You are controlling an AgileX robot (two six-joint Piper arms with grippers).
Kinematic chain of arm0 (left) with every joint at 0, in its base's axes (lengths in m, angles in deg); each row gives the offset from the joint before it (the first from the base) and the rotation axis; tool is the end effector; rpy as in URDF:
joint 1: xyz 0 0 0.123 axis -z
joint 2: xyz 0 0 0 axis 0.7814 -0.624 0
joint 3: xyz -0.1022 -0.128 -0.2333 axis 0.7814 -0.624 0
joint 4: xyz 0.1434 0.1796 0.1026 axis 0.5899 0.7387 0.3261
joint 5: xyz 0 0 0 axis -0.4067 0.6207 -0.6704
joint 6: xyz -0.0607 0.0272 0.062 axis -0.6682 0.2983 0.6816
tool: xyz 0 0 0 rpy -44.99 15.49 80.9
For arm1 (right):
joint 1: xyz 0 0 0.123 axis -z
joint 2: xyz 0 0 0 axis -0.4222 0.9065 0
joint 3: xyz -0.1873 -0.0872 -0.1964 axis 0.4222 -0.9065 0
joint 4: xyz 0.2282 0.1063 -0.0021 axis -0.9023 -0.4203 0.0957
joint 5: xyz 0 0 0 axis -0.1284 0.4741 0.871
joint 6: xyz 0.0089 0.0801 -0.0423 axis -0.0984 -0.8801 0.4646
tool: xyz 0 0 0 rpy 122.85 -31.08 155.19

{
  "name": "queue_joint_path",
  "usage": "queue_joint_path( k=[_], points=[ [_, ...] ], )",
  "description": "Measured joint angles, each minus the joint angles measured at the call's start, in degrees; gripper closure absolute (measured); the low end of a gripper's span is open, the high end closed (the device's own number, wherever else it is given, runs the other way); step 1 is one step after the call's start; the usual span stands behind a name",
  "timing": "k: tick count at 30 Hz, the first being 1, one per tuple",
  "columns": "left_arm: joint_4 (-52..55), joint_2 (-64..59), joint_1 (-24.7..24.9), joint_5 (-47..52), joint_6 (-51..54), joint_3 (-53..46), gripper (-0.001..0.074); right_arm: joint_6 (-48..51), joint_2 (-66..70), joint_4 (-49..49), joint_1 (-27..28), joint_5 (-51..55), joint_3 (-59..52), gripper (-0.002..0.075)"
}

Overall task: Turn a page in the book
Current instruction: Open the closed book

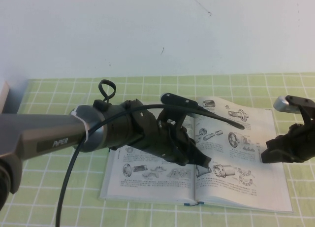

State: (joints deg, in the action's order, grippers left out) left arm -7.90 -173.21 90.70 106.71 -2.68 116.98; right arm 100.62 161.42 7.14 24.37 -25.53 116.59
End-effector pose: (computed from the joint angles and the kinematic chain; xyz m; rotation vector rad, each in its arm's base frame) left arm 0.2982 -0.2756 0.1736 0.7776 2.3914 -0.6936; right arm 0.3346 0.0450 0.1189 -0.2609 2.7320 0.6390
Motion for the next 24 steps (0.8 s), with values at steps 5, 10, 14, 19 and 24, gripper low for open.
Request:
queue_joint_path(
  k=[5, 10, 14, 19, 24],
  points=[
    [0.0, 0.0, 0.0, 1.7, 0.9, 1.3, 0.0737, 0.1, 0.0, -0.4, -0.1, -0.2, 0.0, 0.0629],
    [1.2, 0.0, 0.0, 3.5, 1.5, 3.6, 0.0737, 0.1, 0.0, -1.0, -0.1, -0.1, 0.0, 0.0630],
    [2.1, 0.0, 0.0, 4.0, 1.5, 4.3, 0.0737, 0.1, 0.0, -1.2, -0.2, -0.1, 0.0, 0.0632],
    [5.6, 0.0, 0.0, 4.4, 1.1, 4.3, 0.0737, 1.2, 0.0, -2.1, -0.6, -0.1, 0.0, 0.0633],
    [15.9, 0.0, 0.0, 4.4, -8.4, 4.3, 0.0737, 2.1, 0.1, -3.4, -1.8, 0.0, 0.0, 0.0633]
  ],
)
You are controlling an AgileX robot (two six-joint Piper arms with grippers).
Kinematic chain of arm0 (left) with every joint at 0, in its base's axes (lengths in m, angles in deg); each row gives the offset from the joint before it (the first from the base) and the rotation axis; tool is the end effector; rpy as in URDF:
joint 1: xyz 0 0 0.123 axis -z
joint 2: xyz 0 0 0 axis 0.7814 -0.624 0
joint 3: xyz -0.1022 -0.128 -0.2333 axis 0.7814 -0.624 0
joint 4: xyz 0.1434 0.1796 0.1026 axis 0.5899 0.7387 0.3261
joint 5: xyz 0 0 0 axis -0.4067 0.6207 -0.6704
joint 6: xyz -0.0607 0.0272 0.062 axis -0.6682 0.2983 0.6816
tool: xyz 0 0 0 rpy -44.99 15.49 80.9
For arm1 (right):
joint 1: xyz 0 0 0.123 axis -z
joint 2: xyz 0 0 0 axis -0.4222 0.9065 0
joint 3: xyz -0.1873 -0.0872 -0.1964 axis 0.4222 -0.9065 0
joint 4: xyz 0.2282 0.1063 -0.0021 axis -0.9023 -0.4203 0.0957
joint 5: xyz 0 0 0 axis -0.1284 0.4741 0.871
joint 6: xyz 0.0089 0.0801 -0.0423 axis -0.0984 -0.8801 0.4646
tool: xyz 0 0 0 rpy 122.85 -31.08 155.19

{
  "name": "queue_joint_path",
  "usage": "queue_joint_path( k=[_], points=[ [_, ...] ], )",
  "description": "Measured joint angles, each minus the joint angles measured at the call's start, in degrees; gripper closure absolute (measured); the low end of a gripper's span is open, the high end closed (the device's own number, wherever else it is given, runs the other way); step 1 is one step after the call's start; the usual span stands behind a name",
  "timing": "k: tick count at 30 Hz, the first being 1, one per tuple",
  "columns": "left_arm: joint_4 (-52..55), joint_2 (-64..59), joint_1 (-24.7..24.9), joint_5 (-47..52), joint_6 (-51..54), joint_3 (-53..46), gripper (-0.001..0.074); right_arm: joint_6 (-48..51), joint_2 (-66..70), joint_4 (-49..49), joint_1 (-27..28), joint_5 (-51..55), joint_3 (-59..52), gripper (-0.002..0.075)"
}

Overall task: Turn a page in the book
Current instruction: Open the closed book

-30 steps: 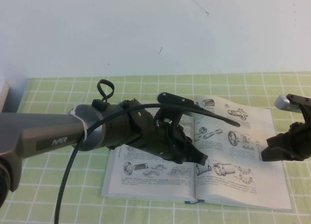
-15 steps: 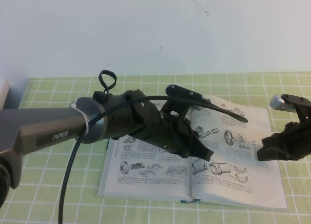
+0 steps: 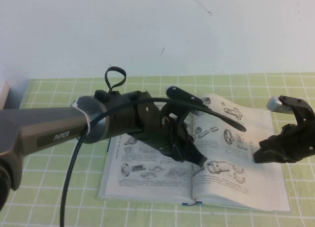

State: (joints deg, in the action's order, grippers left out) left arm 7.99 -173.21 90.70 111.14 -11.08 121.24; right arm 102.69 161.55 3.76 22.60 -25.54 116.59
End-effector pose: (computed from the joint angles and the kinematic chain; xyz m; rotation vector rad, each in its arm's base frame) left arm 0.3040 -0.2778 0.1863 0.9413 2.3660 -0.5940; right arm 0.3349 0.0571 0.1197 -0.2794 2.7083 0.6762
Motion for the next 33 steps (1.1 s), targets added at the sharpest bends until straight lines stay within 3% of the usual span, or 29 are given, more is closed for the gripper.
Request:
queue_joint_path(
  k=[7, 21, 28, 33],
  points=[
    [12.8, -1.4, 0.0, 1.4, -12.3, 0.4, 0.0737, 0.3, 0.4, -0.1, 0.0, 1.3, 0.9, 0.0633],
    [13.3, -4.0, 0.0, 3.3, -15.5, 1.6, 0.0738, 0.3, 1.2, 0.9, -0.7, 4.5, 4.4, 0.0643],
    [13.4, -4.0, 0.0, 3.4, -15.6, 1.6, 0.0738, -2.8, -1.8, 10.3, 1.1, 6.4, 5.8, 0.0707],
    [13.4, -4.0, 0.0, 3.2, -15.6, 1.6, 0.0738, -11.4, -3.8, 22.7, 1.5, 4.5, 6.2, 0.0725]
  ],
)
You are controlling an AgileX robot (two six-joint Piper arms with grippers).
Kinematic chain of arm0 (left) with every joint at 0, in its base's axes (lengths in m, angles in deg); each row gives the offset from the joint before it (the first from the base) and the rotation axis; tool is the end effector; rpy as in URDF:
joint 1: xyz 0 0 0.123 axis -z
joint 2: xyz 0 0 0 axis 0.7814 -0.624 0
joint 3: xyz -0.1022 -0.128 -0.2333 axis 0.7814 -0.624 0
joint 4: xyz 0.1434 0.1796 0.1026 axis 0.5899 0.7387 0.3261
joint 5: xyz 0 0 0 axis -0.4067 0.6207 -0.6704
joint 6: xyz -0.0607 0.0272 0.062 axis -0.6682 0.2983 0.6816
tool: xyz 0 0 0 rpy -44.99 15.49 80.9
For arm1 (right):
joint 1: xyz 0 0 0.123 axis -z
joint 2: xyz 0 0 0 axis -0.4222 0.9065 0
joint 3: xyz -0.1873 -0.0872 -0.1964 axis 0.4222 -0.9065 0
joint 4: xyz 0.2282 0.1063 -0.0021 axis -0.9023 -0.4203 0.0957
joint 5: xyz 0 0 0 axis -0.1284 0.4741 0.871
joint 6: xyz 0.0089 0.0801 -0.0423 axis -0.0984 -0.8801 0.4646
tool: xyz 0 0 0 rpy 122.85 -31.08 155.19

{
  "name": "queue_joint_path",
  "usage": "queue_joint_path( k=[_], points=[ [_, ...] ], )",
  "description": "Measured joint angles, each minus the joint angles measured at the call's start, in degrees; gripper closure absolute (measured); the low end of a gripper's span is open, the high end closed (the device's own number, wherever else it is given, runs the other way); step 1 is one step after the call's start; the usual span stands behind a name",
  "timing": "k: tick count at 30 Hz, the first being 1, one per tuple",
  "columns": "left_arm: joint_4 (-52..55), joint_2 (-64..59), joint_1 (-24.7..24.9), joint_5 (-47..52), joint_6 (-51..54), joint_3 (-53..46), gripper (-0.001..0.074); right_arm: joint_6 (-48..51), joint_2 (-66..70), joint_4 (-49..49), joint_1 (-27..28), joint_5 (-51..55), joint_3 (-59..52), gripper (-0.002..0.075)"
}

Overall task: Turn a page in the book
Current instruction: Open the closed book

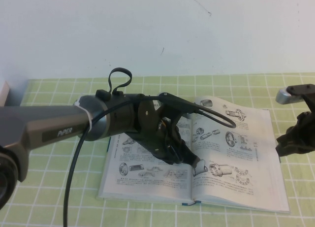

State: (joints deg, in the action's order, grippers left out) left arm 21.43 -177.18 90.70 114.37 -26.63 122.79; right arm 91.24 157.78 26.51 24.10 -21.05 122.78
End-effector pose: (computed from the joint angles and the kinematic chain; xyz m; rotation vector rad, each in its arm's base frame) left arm 0.3092 -0.2748 0.1591 0.9000 2.5311 -0.4868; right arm 0.3449 0.0376 0.1550 -0.5022 2.7365 0.4501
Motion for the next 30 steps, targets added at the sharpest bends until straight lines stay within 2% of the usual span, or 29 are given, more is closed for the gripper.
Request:
queue_joint_path(
  k=[4, 8, 10, 15, 18, 24, 30],
  points=[
    [0.0, 0.0, 0.0, 0.0, -0.1, 0.0, 0.0738, -0.8, 1.5, 0.2, 0.0, -0.3, 0.0, 0.0727],
    [0.0, 0.0, 0.0, 0.0, -0.1, 0.0, 0.0738, 5.2, 3.4, -5.1, 0.0, 0.1, 0.0, 0.0698],
    [0.0, 0.0, 0.0, 0.0, -0.1, 0.0, 0.0738, 8.2, 3.9, -8.7, 0.0, 0.7, 0.0, 0.0638],
    [0.0, 0.0, 0.0, 0.0, -0.1, 0.0, 0.0738, 10.5, 4.0, -14.9, 0.0, 1.1, 0.0, 0.0400],
    [0.0, 0.0, 0.0, 0.0, -0.1, 0.0, 0.0738, 9.0, 4.0, -14.8, 0.0, 1.1, 0.0, 0.0346],
    [0.0, 0.0, 0.0, 0.1, -0.1, 0.0, 0.0738, 1.1, 4.0, -9.7, 0.0, 1.1, 0.0, 0.0328],
    [0.0, 0.0, 0.0, 0.1, -0.1, 0.0, 0.0738, -3.0, 5.2, -9.0, 0.0, 2.1, 0.1, 0.0328]
  ],
)
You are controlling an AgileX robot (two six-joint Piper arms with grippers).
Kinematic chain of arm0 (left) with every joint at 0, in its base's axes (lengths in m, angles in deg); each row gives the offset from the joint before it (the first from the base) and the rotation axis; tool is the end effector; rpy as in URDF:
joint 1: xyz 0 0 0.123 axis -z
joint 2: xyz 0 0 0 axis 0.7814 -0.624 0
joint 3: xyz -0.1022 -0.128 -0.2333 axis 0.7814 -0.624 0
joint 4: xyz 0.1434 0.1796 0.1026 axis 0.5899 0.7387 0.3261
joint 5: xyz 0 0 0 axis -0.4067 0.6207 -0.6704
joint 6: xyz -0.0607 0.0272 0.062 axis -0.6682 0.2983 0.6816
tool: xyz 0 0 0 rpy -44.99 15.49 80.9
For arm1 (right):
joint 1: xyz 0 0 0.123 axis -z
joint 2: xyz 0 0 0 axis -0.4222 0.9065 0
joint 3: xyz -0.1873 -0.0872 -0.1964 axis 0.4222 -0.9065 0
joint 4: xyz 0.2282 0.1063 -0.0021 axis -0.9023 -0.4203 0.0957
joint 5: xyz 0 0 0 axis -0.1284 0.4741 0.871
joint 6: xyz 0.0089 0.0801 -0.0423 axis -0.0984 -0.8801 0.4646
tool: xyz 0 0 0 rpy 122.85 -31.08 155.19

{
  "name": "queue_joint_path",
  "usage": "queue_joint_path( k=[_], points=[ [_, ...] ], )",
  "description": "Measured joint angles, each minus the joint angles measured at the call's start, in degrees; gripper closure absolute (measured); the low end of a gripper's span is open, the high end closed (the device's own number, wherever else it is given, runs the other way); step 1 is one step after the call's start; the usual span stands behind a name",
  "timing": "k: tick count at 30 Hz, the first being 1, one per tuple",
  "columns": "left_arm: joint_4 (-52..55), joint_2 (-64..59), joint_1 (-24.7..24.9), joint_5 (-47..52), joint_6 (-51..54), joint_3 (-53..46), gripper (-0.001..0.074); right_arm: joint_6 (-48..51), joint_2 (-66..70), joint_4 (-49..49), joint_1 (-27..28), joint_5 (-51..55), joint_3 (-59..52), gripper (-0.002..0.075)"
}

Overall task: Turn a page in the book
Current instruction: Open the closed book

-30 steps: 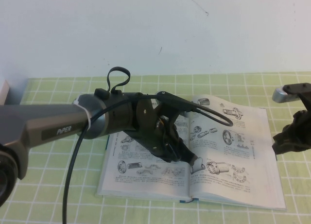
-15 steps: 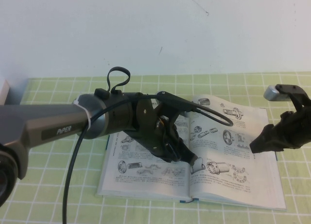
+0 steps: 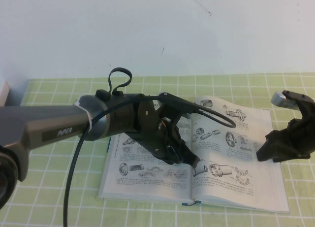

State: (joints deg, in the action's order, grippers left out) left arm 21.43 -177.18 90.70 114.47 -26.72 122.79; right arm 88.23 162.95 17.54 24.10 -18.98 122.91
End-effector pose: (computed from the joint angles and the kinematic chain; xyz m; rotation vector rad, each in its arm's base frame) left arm 0.3090 -0.2747 0.1591 0.8991 2.5335 -0.4875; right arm 0.3481 0.0463 0.1284 -0.2549 2.8219 0.6573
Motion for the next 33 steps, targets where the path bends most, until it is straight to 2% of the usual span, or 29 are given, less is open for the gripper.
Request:
queue_joint_path(
  k=[7, 16, 33],
  points=[
    [0.0, 0.0, 0.0, 0.0, 0.0, 0.0, 0.0738, -0.5, 2.4, -4.2, 1.0, 2.5, 1.1, 0.0328],
    [0.7, 0.0, 0.0, 0.2, 0.0, 0.0, 0.0738, 4.7, 3.9, -9.0, 1.9, 4.4, 1.2, 0.0328],
    [1.0, 0.0, 0.0, 0.3, 0.0, 0.0, 0.0738, 11.1, 5.3, -17.6, 1.3, 5.8, 1.1, 0.0393]
  ],
)
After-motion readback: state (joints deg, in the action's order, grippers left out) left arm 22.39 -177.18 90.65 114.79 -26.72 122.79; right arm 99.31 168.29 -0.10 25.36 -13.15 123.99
